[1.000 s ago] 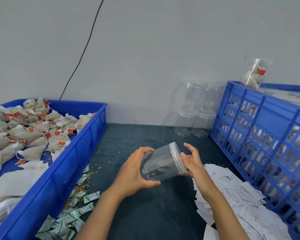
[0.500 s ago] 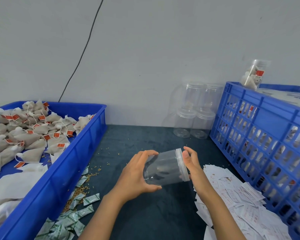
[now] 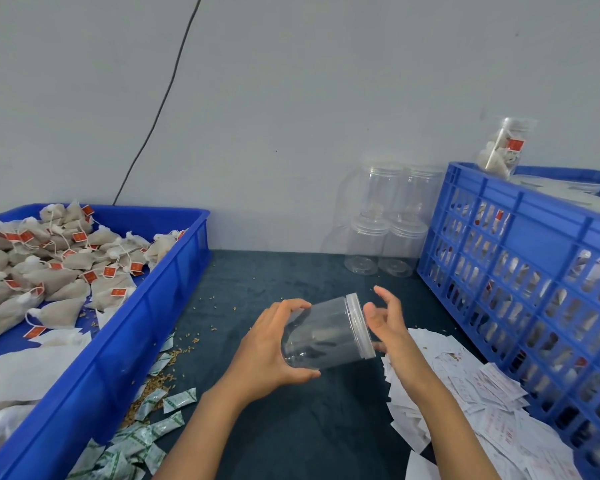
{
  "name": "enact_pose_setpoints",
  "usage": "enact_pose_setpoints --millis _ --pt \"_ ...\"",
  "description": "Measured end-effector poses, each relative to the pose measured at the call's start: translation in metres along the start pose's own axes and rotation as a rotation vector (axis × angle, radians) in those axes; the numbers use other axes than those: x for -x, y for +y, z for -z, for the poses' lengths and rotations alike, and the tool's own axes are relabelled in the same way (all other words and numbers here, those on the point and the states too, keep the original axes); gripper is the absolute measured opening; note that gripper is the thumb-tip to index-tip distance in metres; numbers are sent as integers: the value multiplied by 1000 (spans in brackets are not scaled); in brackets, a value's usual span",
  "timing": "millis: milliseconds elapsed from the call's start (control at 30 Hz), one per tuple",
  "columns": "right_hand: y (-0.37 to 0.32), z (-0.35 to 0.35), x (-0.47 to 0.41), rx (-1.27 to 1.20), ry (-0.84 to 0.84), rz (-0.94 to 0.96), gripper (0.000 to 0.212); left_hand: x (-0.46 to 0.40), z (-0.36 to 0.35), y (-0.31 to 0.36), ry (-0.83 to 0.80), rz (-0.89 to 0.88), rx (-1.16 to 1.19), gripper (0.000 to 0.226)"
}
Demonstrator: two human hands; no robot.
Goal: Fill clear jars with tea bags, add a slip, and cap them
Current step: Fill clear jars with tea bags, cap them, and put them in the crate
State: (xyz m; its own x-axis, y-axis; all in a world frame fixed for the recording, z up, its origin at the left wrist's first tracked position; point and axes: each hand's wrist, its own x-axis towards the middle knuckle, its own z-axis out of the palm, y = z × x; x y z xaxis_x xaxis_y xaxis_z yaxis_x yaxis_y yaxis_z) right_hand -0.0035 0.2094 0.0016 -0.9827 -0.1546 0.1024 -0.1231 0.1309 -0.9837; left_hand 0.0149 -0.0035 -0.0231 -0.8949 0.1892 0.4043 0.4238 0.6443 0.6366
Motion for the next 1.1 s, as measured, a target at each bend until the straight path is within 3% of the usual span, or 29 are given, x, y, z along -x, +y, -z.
enact_pose_setpoints --millis 67,200,333,467,667,800,900,1100 --pt "2 -2 0 71 -33 -35 82 0 0 -1 1 -1 5 80" --pt "0 9 2 34 -84 51 73 0 0 -2 10 -5 15 80" --pt "-3 9 4 -26 -125 92 78 -1 0 -2 17 -6 20 80" --pt "-3 -4 5 58 -75 29 84 0 -1 -4 16 -6 31 80" --pt "-5 4 6 30 -60 159 62 -1 -2 -10 19 29 92 82" --pt "-5 9 2 -89 113 209 60 1 0 -18 56 120 201 83" --pt "9 7 -5 -187 169 151 62 2 0 -20 97 174 208 82" --pt "33 -9 -8 67 111 19 71 5 3 -24 133 227 232 107"
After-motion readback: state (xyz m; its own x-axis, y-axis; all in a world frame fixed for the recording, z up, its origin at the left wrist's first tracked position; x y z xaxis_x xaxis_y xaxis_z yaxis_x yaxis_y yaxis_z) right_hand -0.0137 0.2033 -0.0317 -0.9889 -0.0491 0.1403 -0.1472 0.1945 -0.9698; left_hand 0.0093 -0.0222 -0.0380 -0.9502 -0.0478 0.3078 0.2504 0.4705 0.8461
